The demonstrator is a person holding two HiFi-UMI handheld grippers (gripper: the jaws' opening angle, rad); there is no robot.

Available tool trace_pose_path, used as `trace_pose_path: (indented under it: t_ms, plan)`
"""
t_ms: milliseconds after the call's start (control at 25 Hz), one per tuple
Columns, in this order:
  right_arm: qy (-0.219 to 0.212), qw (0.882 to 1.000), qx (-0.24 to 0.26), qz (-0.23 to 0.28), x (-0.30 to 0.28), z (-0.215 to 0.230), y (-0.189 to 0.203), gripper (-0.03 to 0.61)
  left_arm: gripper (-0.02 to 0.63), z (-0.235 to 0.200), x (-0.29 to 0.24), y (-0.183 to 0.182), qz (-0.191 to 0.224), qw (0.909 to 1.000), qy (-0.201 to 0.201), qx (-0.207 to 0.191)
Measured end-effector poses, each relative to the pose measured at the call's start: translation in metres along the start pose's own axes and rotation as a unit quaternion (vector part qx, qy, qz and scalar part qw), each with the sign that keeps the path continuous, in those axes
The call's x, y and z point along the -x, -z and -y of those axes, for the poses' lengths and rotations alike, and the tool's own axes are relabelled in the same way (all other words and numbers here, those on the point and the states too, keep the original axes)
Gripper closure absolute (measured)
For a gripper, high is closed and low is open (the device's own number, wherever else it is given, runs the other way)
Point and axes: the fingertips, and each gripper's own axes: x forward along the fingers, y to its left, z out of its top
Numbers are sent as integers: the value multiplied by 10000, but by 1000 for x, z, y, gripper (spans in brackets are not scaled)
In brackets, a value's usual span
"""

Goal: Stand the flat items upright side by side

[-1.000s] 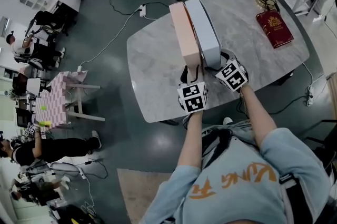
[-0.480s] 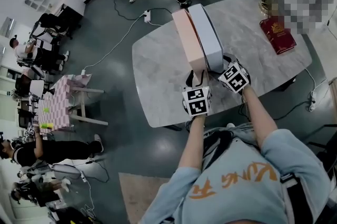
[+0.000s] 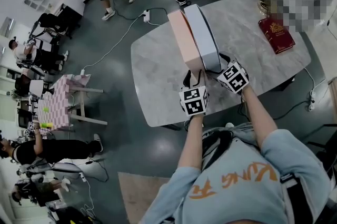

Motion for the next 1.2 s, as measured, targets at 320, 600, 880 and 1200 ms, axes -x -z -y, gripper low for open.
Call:
trace_pose_path:
  t_ms: [320,600,880,1200]
  plan:
    - [-221,9994,-12,252,16,-1,-13,164,428,0,5,-1,18,9999,-156,54]
    - [-298,9984,-78,478,32,-2,-20,164,434,4,18,-6,194,9994,-250,132]
    - [-270,9953,-130,923,65,-2,-40,220,494,10,46,-27,644,9968,-444,184]
    - [-45,9856,-234,1672,115,0,-73,323,594,17,76,-59,1254,9900,-647,37]
